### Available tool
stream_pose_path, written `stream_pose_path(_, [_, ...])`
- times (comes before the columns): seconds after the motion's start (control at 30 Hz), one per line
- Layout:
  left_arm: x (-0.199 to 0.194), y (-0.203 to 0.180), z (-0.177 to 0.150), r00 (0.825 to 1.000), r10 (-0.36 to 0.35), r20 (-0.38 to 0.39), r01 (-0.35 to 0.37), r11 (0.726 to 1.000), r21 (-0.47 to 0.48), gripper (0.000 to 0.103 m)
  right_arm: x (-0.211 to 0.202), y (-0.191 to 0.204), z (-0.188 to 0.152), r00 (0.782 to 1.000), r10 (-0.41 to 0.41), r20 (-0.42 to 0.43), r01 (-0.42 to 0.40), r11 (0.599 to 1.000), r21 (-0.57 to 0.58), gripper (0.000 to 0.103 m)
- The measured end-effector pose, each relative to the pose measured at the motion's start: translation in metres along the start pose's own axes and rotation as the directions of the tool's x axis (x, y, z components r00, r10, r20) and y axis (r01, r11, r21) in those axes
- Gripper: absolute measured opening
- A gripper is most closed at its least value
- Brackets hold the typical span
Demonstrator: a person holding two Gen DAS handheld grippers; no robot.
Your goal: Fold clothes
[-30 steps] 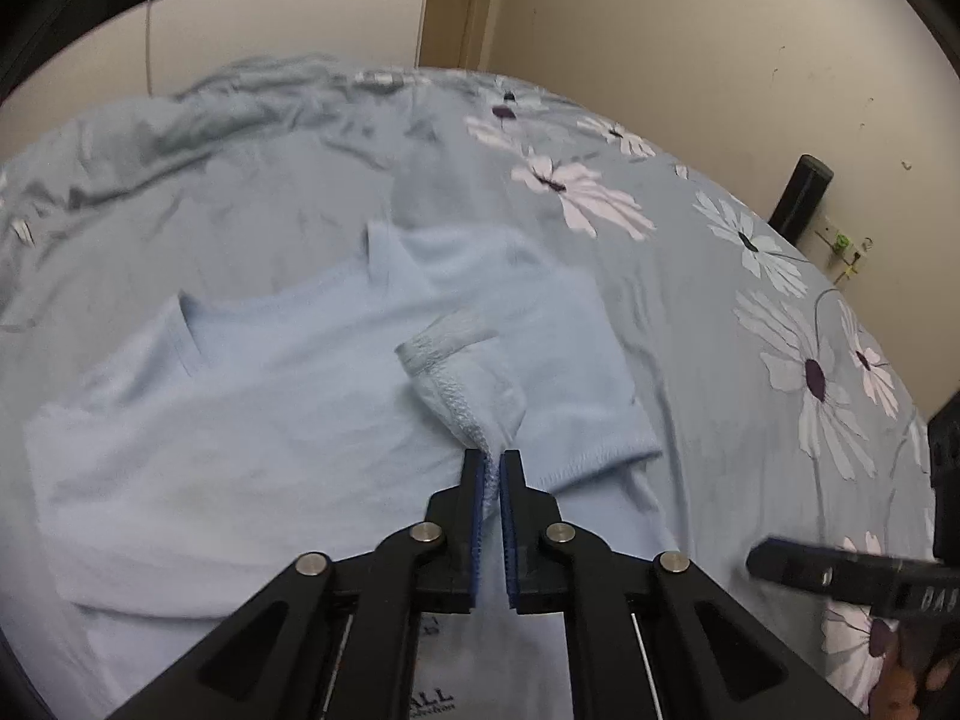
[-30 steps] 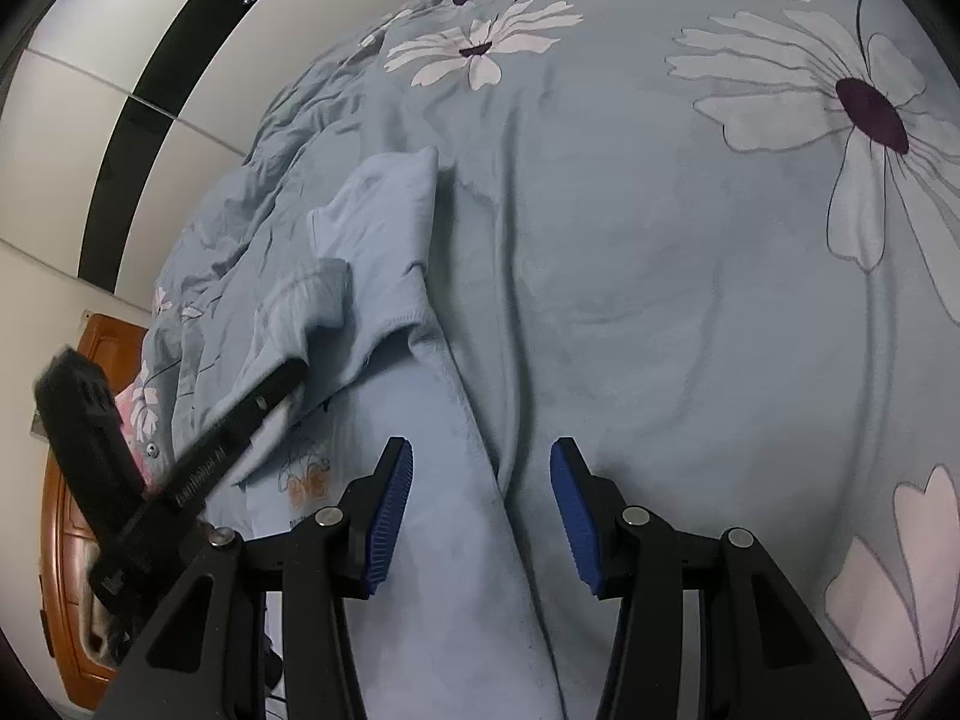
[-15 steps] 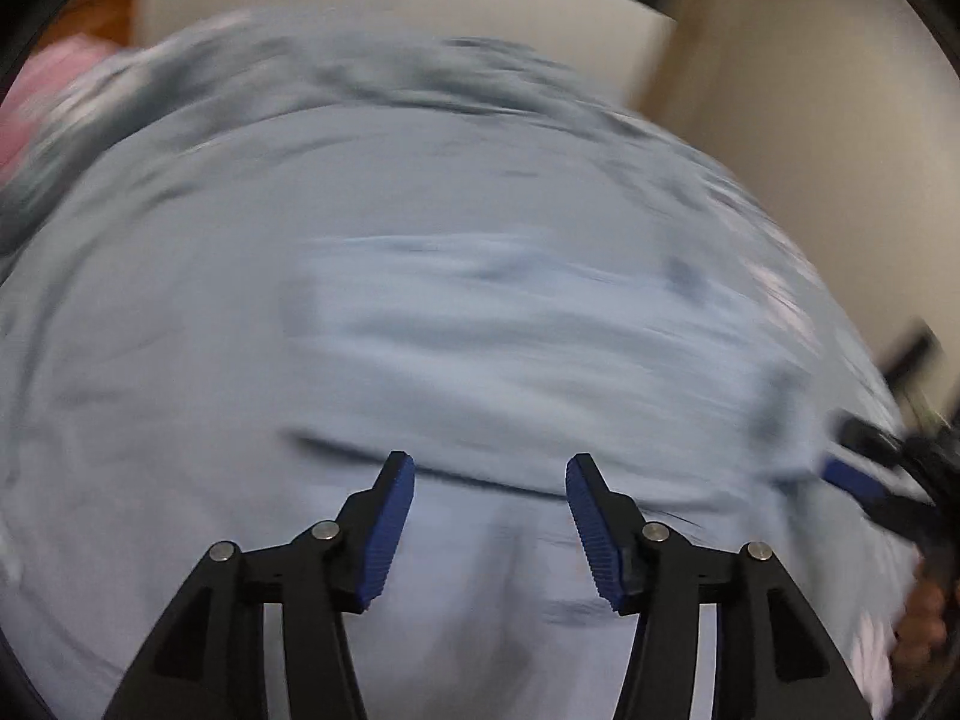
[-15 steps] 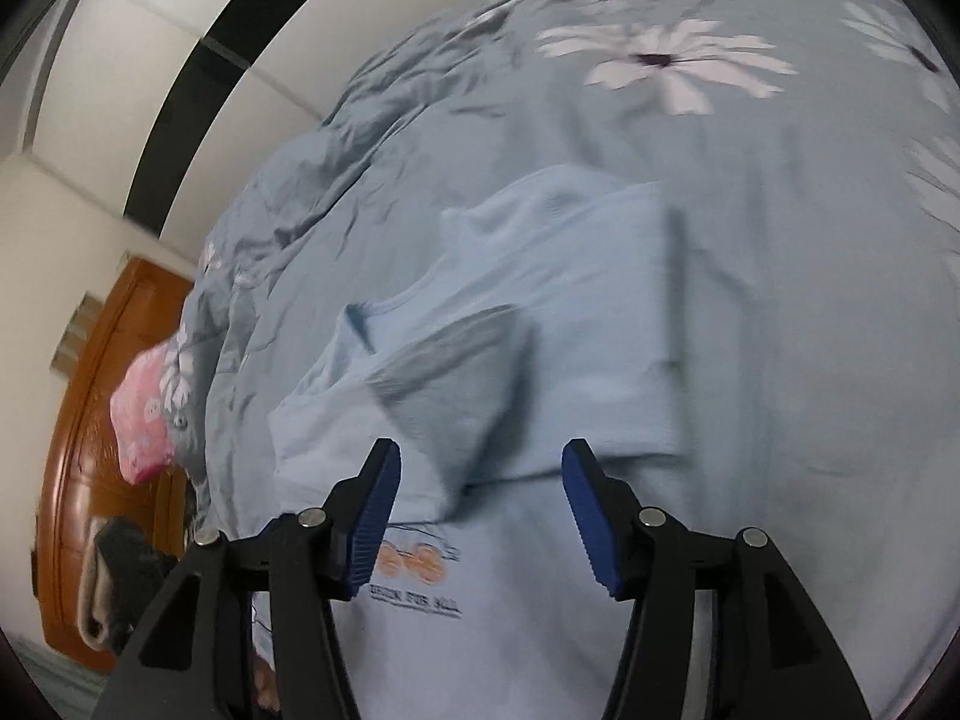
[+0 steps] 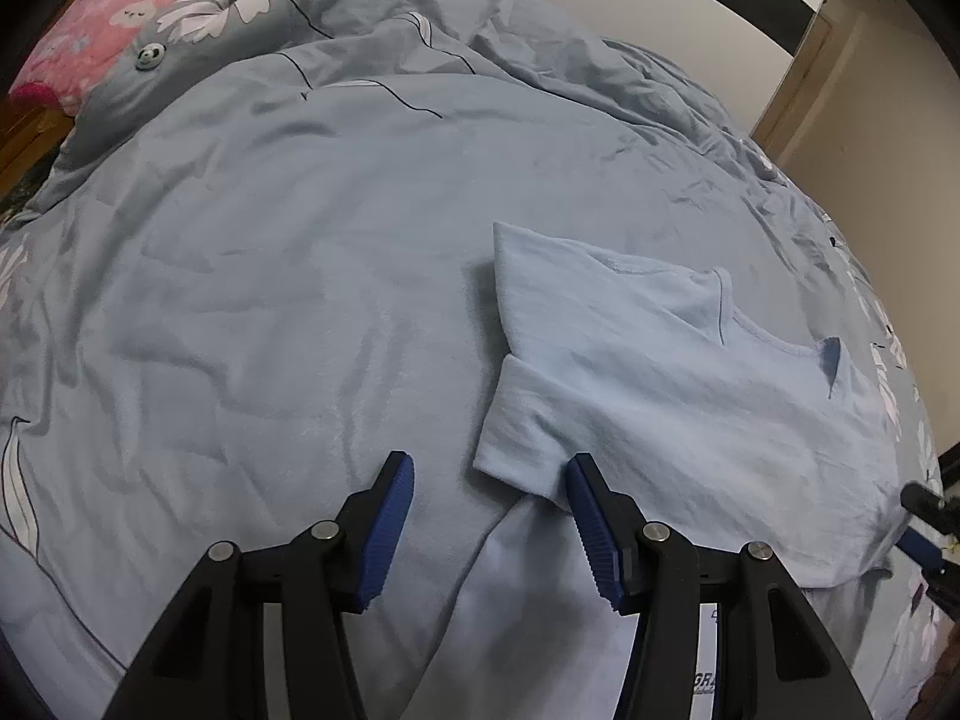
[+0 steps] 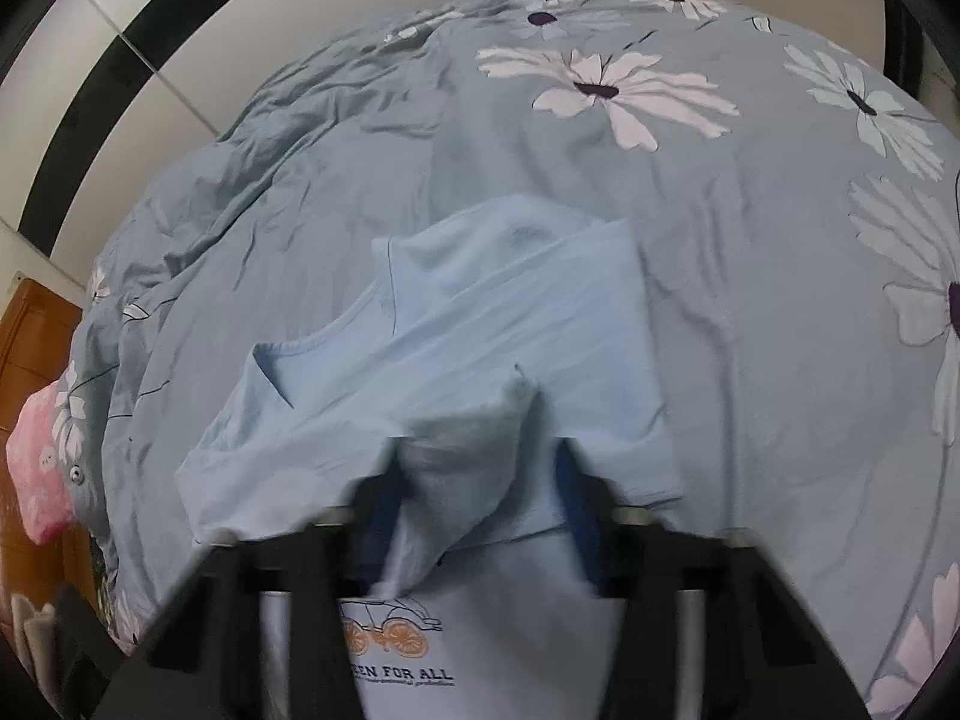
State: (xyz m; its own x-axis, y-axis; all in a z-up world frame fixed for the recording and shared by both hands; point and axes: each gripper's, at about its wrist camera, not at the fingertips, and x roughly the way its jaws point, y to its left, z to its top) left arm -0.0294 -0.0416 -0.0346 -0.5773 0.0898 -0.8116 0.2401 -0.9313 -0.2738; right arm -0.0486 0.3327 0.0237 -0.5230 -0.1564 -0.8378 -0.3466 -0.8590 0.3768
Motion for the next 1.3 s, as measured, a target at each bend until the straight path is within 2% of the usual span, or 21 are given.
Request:
stream_pose_path(0.03, [0.0, 0.001, 0.001, 1.0, -0.004, -0.002, 0.004, 1.0, -0.004, 0.057, -0.001, -0.004, 0.0, 1.0, 0.007, -0.01, -0.007, 1.0, 0.001, 0.011])
stream_pose_path(0.13, [0.001, 0.004, 0.001, 1.0, -0.005, -0.004, 0.005, 1.0, -0.005, 0.061, 0.002, -0.015, -0.001, 0.999, 0.035, -0.04, -0.035, 0.999, -0.007, 0.007])
stream_pose_path(0.27, [0.002, 0.006, 0.002, 1.0, -0.016, -0.01, 0.016, 1.0, -0.02, 0.061, 0.002, -0.018, 0.004, 0.989, 0.134, -0.06, -0.134, 0.991, 0.002, 0.006])
stream_pose_path(0.33, [0.001, 0.007, 0.005, 1.0, -0.025, -0.006, 0.025, 0.999, -0.033, 0.061, -0.007, -0.006, 0.02, 0.98, 0.199, -0.032, -0.2, 0.979, -0.029, 0.006])
stream_pose_path(0.43, [-0.002, 0.005, 0.011, 0.999, -0.032, 0.009, 0.033, 0.999, -0.036, 0.061, -0.033, 0.018, 0.047, 0.952, 0.303, 0.049, -0.297, 0.949, -0.109, 0.006])
stream_pose_path(0.53, [-0.007, 0.003, 0.015, 0.999, -0.049, 0.023, 0.049, 0.999, -0.024, 0.061, -0.059, 0.021, 0.058, 0.926, 0.348, 0.147, -0.323, 0.931, -0.172, 0.006])
stream_pose_path(0.57, [-0.008, 0.003, 0.017, 0.998, -0.058, 0.024, 0.059, 0.998, -0.023, 0.061, -0.061, 0.014, 0.059, 0.924, 0.343, 0.167, -0.316, 0.933, -0.17, 0.006])
stream_pose_path(0.63, [-0.009, 0.004, 0.019, 0.996, -0.086, 0.022, 0.087, 0.996, -0.033, 0.061, -0.049, -0.012, 0.057, 0.938, 0.305, 0.166, -0.288, 0.95, -0.118, 0.006])
stream_pose_path(0.77, [0.0, 0.006, 0.036, 0.983, -0.182, 0.004, 0.182, 0.982, -0.053, 0.061, -0.006, -0.059, 0.035, 0.975, 0.219, 0.048, -0.22, 0.975, 0.019, 0.006])
stream_pose_path(0.9, [0.023, 0.0, 0.066, 0.967, -0.253, -0.039, 0.252, 0.967, -0.038, 0.061, 0.003, -0.072, 0.027, 0.973, 0.228, 0.028, -0.229, 0.972, 0.062, 0.006])
stream_pose_path(1.03, [0.047, -0.009, 0.09, 0.963, -0.257, -0.081, 0.259, 0.966, 0.007, 0.06, 0.002, -0.071, 0.03, 0.969, 0.243, 0.039, -0.245, 0.969, 0.044, 0.006])
stream_pose_path(1.1, [0.055, -0.013, 0.095, 0.956, -0.275, -0.098, 0.278, 0.96, 0.023, 0.05, -0.001, -0.072, 0.029, 0.967, 0.251, 0.041, -0.252, 0.967, 0.038, 0.006])
stream_pose_path(1.17, [0.062, -0.018, 0.098, 0.949, -0.293, -0.119, 0.299, 0.954, 0.036, 0.023, -0.002, -0.072, 0.028, 0.966, 0.255, 0.039, -0.256, 0.966, 0.03, 0.006])
stream_pose_path(1.23, [0.063, -0.025, 0.097, 0.95, -0.287, -0.118, 0.297, 0.952, 0.073, 0.007, -0.002, -0.072, 0.028, 0.965, 0.261, 0.037, -0.262, 0.965, 0.022, 0.006])
stream_pose_path(1.3, [0.06, -0.032, 0.097, 0.956, -0.276, -0.1, 0.286, 0.951, 0.114, 0.004, -0.005, -0.072, 0.029, 0.961, 0.273, 0.044, -0.273, 0.962, 0.012, 0.006])
